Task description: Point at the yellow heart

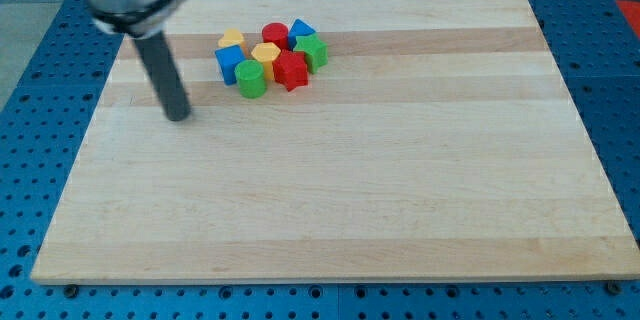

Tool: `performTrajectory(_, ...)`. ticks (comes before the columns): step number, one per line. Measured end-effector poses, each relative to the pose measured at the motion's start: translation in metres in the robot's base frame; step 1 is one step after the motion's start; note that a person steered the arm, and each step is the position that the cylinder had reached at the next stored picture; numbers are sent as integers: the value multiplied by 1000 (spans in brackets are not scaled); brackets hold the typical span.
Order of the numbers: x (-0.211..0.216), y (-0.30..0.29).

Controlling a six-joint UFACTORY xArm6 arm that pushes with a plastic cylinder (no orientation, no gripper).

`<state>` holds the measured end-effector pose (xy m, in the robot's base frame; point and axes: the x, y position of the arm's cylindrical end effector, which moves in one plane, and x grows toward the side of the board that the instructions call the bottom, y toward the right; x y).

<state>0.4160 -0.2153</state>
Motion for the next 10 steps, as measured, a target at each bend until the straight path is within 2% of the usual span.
performTrajectory(2,-62,-42)
performTrajectory(4,-144,-13)
performTrajectory(5,-161,22)
performTrajectory(7,-161,34)
performTrajectory(10,-134,45)
